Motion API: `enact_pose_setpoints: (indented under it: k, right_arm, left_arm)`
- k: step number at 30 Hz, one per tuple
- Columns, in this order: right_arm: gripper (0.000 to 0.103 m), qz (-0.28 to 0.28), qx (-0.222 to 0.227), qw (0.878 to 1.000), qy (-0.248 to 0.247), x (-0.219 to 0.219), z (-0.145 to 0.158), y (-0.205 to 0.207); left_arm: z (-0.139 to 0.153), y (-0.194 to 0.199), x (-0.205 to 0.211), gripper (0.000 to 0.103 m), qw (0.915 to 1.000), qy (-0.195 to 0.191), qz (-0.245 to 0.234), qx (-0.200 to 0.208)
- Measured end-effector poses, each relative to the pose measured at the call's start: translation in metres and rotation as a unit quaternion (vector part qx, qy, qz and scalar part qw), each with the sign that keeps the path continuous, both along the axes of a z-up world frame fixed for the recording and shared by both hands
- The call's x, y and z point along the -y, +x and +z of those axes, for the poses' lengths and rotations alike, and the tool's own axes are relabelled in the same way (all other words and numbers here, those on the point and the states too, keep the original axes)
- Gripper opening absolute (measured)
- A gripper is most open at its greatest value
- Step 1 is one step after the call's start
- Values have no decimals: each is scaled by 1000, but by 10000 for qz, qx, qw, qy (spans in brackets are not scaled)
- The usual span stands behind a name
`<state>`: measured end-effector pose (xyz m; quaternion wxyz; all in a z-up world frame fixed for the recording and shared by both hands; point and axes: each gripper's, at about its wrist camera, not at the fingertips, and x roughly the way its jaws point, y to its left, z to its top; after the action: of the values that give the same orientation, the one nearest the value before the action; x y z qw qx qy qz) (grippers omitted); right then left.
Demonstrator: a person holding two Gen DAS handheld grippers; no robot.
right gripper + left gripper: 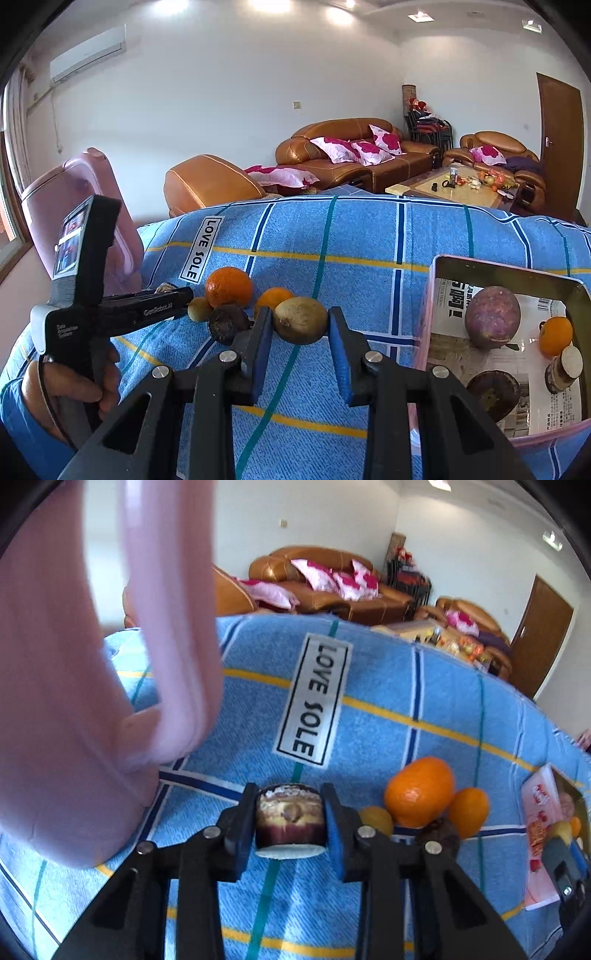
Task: Organize fruits
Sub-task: 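Grasp a brown kiwi with the right tool while the left tool grasps the brown-and-white cylinder, then carry the kiwi and the cylinder over the pink tin with both tools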
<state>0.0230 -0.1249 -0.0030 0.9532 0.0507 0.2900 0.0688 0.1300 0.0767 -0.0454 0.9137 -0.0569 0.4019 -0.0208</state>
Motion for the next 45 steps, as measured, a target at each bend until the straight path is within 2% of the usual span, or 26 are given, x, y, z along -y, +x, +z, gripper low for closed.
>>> enact_pose_setpoints:
  k: [5, 9, 16, 21, 31, 45]
  right_arm:
    - [32, -132, 418, 9990, 15, 3, 7, -9]
    - [32, -306, 819, 9960, -198, 1, 13, -17]
    - [32, -394, 980, 9936, -405, -4, 16, -22]
    - [33, -397, 1103, 9915, -558, -9, 17, -28]
    - [33, -446, 1128, 9903, -683, -10, 16, -47]
    - [32, -474, 985, 9920, -631, 11, 15, -67]
  left_arm:
    - [21, -32, -3, 35, 9981, 38, 121, 609]
    - [32, -62, 3, 35, 9928, 195, 254, 1150]
    - [36, -89, 25, 35, 9865, 573, 185, 1526]
    - [42, -101, 29, 35, 9815, 689, 163, 1779]
    - [48, -119, 38, 35, 9783, 805, 63, 1907]
    - [47, -133, 52, 35, 9816, 765, -53, 1751]
